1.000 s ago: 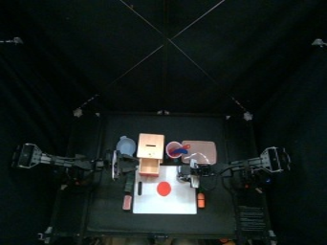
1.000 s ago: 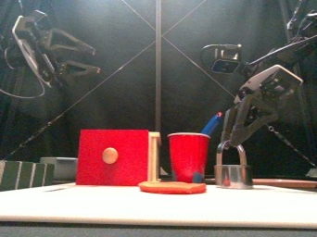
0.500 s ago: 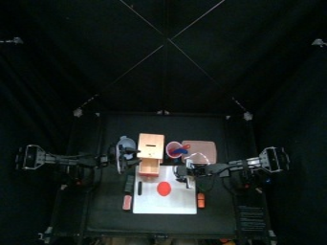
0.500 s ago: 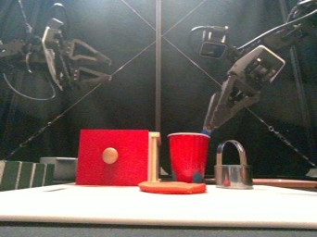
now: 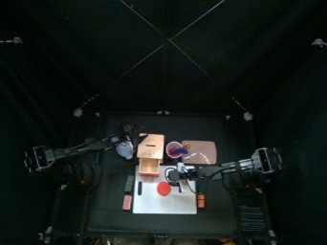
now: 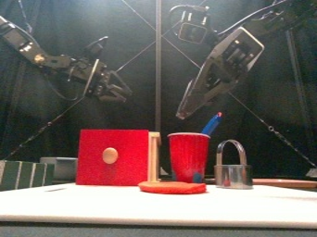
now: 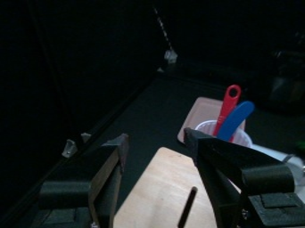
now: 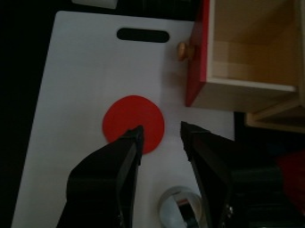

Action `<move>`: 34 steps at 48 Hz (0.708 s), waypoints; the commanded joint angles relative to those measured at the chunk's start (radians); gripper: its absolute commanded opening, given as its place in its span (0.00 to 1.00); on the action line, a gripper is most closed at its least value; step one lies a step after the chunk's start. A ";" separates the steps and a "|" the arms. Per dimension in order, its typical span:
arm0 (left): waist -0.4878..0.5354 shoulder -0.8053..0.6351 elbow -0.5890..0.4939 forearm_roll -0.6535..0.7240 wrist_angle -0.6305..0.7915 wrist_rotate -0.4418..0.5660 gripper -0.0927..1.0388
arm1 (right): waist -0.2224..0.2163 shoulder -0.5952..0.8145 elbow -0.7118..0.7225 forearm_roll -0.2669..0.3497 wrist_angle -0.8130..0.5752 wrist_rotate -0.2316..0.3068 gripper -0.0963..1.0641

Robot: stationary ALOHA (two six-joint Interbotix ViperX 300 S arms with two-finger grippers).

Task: Get the cutter from the drawer then cut the dough then place the extra dough in the bowl
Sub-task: Shut the drawer

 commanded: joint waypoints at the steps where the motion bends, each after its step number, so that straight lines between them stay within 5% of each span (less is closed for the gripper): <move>1: 0.018 0.071 -0.147 0.083 0.160 -0.003 0.87 | 0.009 0.017 -0.058 -0.005 -0.002 -0.009 0.70; 20: 0.101 0.371 -0.474 0.270 0.545 0.005 0.70 | 0.044 0.100 -0.110 -0.072 -0.021 -0.009 0.28; 34: 0.101 0.480 -0.586 0.288 0.744 0.120 0.65 | 0.048 0.206 -0.218 -0.097 -0.020 -0.008 0.22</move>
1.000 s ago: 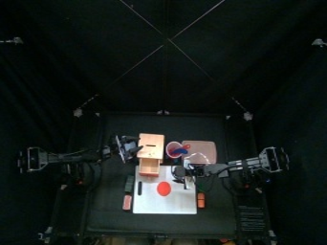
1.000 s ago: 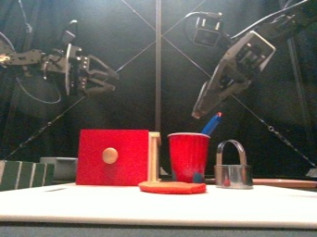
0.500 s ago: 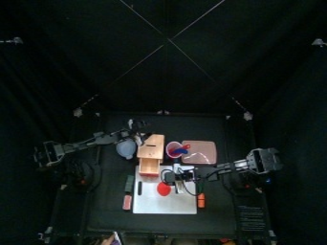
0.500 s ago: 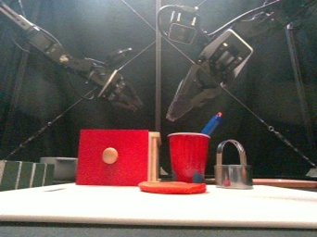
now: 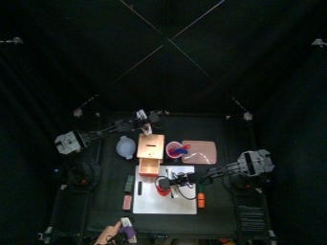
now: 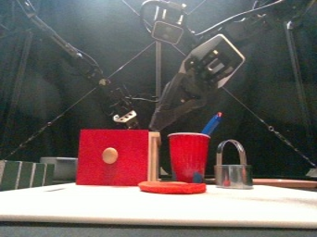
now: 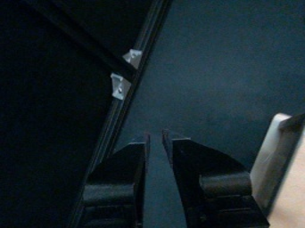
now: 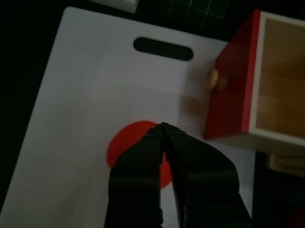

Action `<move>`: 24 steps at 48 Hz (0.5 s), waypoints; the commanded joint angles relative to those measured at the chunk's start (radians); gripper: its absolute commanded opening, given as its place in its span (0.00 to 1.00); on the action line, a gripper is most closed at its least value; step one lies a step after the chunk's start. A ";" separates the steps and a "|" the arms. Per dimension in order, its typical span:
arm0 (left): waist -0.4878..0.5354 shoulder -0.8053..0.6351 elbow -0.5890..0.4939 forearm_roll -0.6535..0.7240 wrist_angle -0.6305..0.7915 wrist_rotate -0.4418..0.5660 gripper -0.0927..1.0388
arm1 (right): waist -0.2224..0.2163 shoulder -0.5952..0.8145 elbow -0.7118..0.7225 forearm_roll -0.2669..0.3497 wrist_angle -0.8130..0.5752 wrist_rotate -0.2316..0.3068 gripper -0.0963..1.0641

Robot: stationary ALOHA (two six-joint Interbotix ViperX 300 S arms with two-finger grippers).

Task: Get the cutter from the drawer then cut the dough then place the extra dough in the bowl
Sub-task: Shut the drawer

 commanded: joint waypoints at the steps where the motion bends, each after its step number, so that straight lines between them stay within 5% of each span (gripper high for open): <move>1: -0.002 -0.006 -0.041 -0.026 0.031 0.049 0.65 | -0.003 0.026 -0.074 -0.015 -0.005 -0.002 0.22; 24: -0.057 0.014 -0.025 -0.310 0.098 0.327 0.65 | -0.057 0.209 -0.268 -0.140 0.067 0.008 0.22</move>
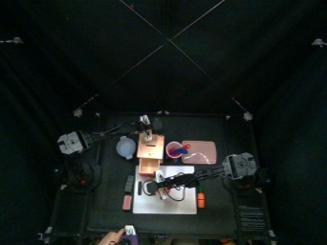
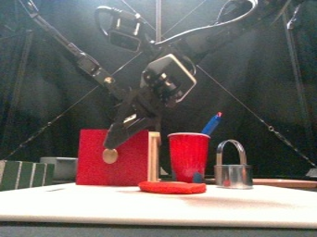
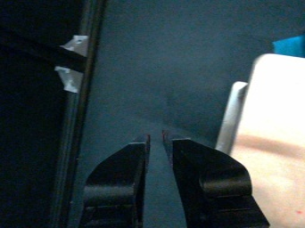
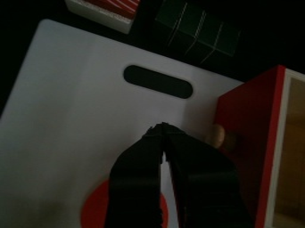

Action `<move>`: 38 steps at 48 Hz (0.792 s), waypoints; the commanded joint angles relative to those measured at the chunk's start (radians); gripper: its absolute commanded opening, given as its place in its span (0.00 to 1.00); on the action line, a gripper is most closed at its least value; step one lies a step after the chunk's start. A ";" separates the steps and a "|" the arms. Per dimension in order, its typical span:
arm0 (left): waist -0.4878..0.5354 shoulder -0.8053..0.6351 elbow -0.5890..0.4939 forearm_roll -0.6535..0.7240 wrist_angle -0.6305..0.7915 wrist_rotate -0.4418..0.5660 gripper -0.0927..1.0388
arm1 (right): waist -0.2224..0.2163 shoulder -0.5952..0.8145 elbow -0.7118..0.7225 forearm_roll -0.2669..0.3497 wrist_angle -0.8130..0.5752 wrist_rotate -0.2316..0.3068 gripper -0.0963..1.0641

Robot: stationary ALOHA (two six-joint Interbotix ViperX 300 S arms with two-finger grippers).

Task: Get the cutter from the drawer then cut the dough then place the extra dough in the bowl
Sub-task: Shut the drawer

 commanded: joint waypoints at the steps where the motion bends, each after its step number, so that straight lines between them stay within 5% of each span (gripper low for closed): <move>1: -0.005 -0.008 -0.015 -0.046 0.002 0.028 0.65 | -0.031 -0.002 -0.049 -0.020 0.028 0.002 0.22; 23: -0.011 -0.008 -0.006 -0.064 -0.006 0.043 0.65 | -0.104 -0.011 -0.095 -0.112 0.118 0.005 0.22; 38: -0.011 -0.008 -0.006 -0.064 -0.026 0.040 0.65 | -0.195 -0.008 -0.107 -0.153 0.152 0.006 0.22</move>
